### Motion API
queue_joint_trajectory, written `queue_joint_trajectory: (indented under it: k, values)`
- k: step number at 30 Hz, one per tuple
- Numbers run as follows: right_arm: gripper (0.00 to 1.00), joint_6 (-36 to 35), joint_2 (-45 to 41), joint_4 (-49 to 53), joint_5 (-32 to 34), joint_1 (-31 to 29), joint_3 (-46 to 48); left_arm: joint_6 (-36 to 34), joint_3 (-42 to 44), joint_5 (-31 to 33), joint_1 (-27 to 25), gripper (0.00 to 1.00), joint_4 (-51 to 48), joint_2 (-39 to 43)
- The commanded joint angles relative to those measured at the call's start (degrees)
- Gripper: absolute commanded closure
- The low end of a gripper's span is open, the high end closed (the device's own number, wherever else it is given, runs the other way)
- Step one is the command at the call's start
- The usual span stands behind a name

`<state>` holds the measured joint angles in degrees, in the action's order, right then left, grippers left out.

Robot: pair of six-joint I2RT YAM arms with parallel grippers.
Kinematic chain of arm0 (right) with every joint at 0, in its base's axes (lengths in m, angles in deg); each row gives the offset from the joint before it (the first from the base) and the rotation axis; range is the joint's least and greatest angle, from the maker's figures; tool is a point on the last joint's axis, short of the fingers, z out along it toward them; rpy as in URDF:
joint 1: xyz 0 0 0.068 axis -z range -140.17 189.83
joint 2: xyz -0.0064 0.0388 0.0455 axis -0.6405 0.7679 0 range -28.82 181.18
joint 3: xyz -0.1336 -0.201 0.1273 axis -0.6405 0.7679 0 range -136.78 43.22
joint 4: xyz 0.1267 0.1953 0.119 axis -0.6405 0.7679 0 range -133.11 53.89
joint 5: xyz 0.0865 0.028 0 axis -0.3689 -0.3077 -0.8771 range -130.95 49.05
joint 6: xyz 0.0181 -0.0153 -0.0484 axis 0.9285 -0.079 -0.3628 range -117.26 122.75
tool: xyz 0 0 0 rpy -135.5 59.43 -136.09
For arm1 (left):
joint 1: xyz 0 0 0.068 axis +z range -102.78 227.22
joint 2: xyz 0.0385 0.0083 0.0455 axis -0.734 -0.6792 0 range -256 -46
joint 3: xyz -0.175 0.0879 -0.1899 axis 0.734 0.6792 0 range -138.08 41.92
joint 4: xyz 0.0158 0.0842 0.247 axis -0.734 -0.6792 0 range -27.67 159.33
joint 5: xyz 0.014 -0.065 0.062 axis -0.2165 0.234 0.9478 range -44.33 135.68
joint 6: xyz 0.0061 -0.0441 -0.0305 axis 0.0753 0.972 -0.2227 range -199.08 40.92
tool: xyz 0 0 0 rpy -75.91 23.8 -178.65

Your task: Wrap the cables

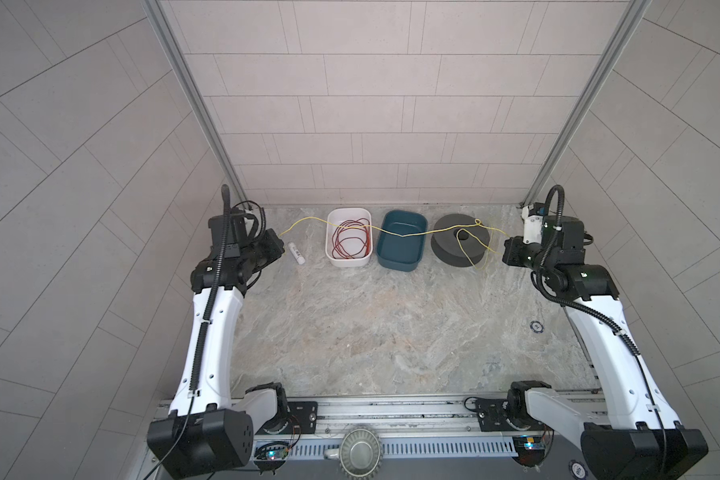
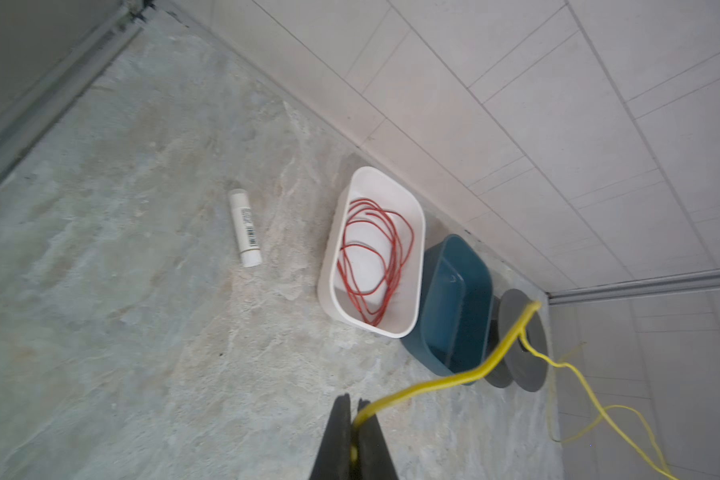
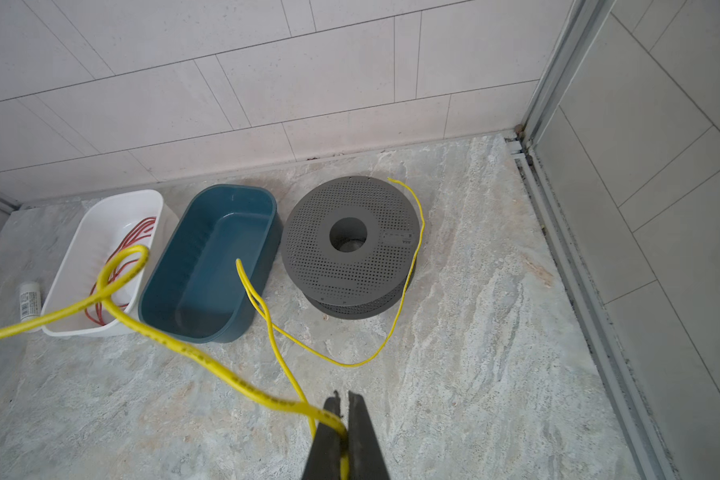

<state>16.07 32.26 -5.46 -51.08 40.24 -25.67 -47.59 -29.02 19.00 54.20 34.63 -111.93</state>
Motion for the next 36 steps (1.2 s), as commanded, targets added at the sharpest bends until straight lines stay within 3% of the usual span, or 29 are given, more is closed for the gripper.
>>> queue_joint_trajectory:
  k: [1,7,10,11,15,18,20,24,26,29,36]
  values:
    - [1.0,-0.58,-1.33,2.91,-0.11,-3.31,2.24,4.65,-0.78,-8.9,-4.64,1.0,7.98,0.62]
    - [0.92,1.68,-3.41,3.05,0.0,-7.3,7.38,16.04,0.91,-17.47,-10.35,1.0,22.81,-1.4]
    - [0.86,2.33,-3.68,4.02,-1.64,-8.16,8.2,16.44,-0.41,-18.44,-11.34,1.0,23.55,-1.96]
    - [0.8,2.43,-3.55,4.24,-2.66,-8.4,8.33,16.27,-0.83,-18.7,-11.43,1.0,23.62,-2.07]
    - [0.28,3.09,-2.31,5.94,-8.04,-8.7,8.09,16.29,-1.77,-21.9,-11.47,1.0,25.55,-3.06]
    - [0.14,4.21,-2.24,6.17,-8.24,-8.65,7.27,15.08,-2.32,-24.15,-11.47,1.0,24.63,-3.87]
    - [0.12,4.77,-2.33,7.24,-5.93,-8.28,5.74,12.17,-2.91,-23.68,-11.47,1.0,21.08,-4.02]
    - [0.08,4.64,-4.89,7.38,-4.55,-7.67,3.17,1.71,-5.64,-16.87,-11.44,1.0,8.67,-3.81]
    - [0.07,4.03,-5.38,7.24,-7.14,-7.17,2.27,-0.2,-6.4,-14.77,-11.38,1.0,6.14,-4.28]
    - [0.04,3.33,-5.85,2.68,-17.7,-6.39,3.3,-0.73,-6.56,-13.06,-11.39,1.0,5.15,-5.0]
    - [0.08,7.66,-3.57,0.3,-10.57,-5.12,3.85,-2.25,-6.41,-15.55,-11.38,1.0,5.67,-5.2]
